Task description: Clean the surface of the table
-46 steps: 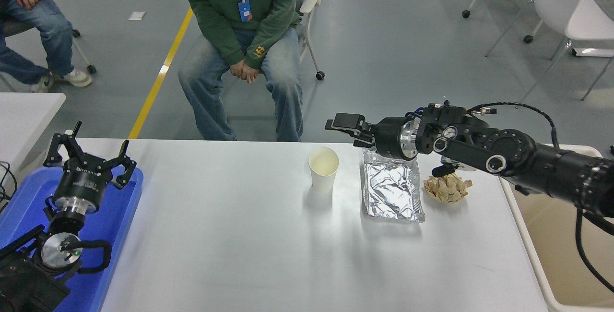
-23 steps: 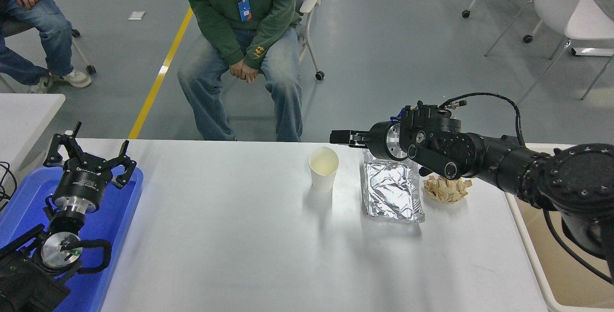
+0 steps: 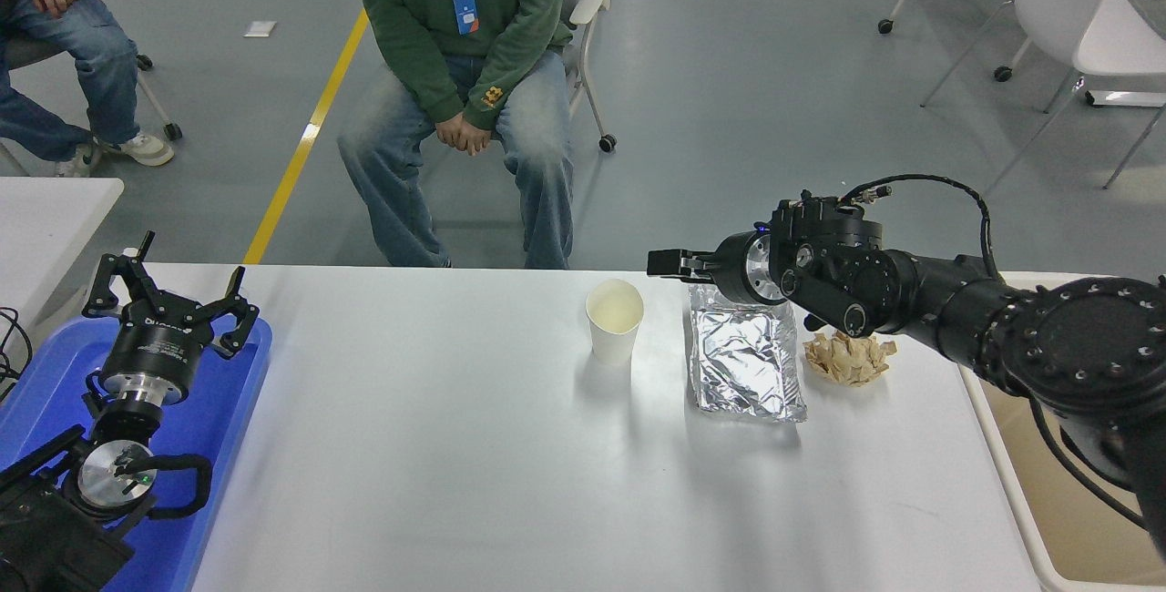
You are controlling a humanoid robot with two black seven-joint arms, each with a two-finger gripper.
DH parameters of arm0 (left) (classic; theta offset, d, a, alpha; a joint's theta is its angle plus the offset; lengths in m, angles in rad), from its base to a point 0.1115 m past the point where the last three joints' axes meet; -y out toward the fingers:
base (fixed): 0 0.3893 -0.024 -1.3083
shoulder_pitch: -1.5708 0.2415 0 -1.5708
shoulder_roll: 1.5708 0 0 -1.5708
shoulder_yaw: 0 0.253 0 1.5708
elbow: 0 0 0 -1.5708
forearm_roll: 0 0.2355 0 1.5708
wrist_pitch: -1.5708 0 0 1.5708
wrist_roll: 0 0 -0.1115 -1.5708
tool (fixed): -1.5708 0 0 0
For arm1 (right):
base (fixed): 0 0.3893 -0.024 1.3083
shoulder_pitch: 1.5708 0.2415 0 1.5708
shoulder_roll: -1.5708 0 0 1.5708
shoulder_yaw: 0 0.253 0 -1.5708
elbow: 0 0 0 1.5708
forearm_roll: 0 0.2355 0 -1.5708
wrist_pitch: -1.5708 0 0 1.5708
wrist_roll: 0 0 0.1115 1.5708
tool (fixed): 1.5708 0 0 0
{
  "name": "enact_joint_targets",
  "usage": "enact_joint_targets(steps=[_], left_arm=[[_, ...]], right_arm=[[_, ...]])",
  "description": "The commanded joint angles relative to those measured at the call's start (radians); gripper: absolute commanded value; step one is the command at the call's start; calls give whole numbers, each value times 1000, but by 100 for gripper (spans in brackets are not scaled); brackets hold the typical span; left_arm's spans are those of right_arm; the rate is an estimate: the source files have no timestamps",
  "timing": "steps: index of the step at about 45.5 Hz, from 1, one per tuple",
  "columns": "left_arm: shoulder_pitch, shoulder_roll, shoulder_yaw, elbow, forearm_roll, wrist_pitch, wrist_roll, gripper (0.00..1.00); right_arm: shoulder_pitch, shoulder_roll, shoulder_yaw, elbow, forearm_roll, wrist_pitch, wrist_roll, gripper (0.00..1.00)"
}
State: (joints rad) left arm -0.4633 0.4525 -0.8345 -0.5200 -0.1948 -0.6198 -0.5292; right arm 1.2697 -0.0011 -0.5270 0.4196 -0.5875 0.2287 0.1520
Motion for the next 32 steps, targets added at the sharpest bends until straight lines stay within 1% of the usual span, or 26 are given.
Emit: enact_joint_targets(steps=[1,11,19,26,32], left_arm=[[0,0,0,0,0,0,0,100],[0,0,0,0,0,0,0,100],[0,0,0,0,0,0,0,100],[-1,0,0,0,0,0,0,100],[0,0,0,0,0,0,0,100]], right_arm=[[-9,1,2,15,34,6,-34,100],[-24,1,5,39,90,4,-52,100],[-33,1,56,60,115,3,-55,100],[-38,1,99,82,117,-6,-78,100],[-46,1,117,88,117,-14,-80,100]])
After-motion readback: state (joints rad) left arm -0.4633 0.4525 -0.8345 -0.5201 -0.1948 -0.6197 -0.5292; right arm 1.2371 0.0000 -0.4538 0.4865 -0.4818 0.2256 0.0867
